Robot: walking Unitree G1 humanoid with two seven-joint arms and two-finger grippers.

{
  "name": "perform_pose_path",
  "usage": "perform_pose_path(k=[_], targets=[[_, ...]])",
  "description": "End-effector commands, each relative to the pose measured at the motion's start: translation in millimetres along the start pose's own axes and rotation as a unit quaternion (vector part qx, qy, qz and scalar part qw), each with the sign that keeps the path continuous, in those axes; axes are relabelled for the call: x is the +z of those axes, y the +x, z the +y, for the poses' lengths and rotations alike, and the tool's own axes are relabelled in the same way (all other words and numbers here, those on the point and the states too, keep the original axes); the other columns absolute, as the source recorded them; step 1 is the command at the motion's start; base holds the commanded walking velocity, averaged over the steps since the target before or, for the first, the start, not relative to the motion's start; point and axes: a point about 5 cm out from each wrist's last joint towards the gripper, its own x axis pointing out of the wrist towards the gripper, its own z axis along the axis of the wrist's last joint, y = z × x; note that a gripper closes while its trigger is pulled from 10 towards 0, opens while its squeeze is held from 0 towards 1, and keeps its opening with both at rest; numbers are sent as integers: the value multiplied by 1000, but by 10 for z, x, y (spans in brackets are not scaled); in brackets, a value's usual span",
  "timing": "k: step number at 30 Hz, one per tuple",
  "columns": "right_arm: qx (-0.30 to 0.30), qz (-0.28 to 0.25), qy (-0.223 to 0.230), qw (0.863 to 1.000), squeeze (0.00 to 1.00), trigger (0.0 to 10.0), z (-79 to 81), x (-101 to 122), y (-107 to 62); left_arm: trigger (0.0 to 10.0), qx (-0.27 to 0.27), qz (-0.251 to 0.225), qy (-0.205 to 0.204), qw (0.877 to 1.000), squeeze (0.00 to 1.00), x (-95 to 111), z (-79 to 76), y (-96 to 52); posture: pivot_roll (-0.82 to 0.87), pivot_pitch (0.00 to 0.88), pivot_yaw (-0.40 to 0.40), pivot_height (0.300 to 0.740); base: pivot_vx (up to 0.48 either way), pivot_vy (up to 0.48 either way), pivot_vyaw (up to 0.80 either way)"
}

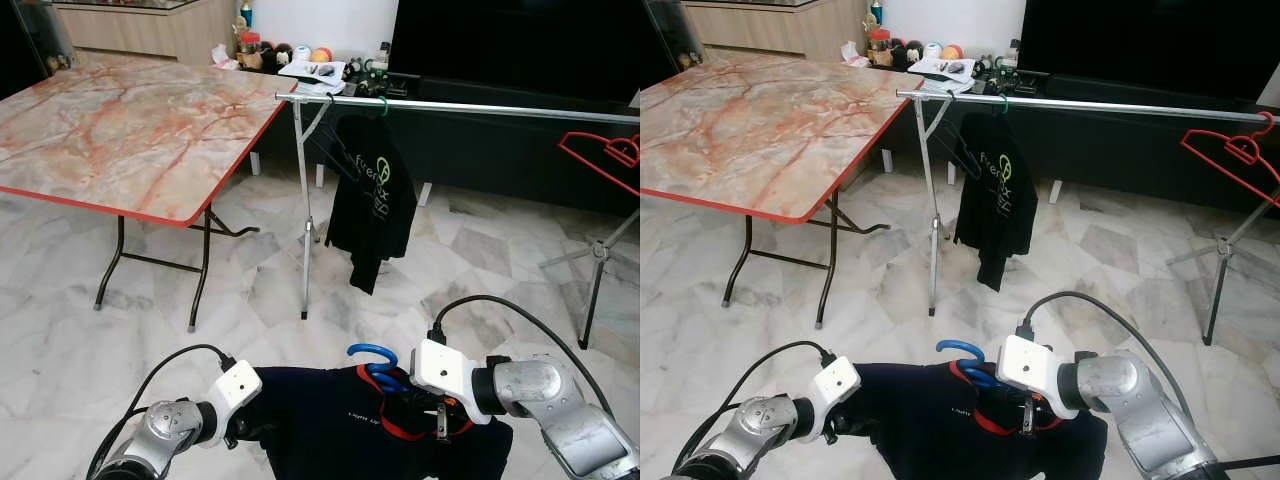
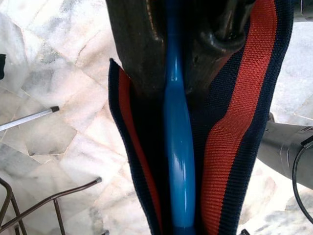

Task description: Hang hanger

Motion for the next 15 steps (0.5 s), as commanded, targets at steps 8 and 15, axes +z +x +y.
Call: perform_pose_path(k=[8,15], targets=[[-10,-24,-8,1000,0,10000,-33,104,-17,0,23,1,-5,1000,0,-18,19,-4,-36,81,-40,740,0,0,0],[-8,-23,-7,1000,0,10000,-32,91,-18,0,29,5,-1,1000,0,-13,31,0,-36,81,-42,740,0,0,0]])
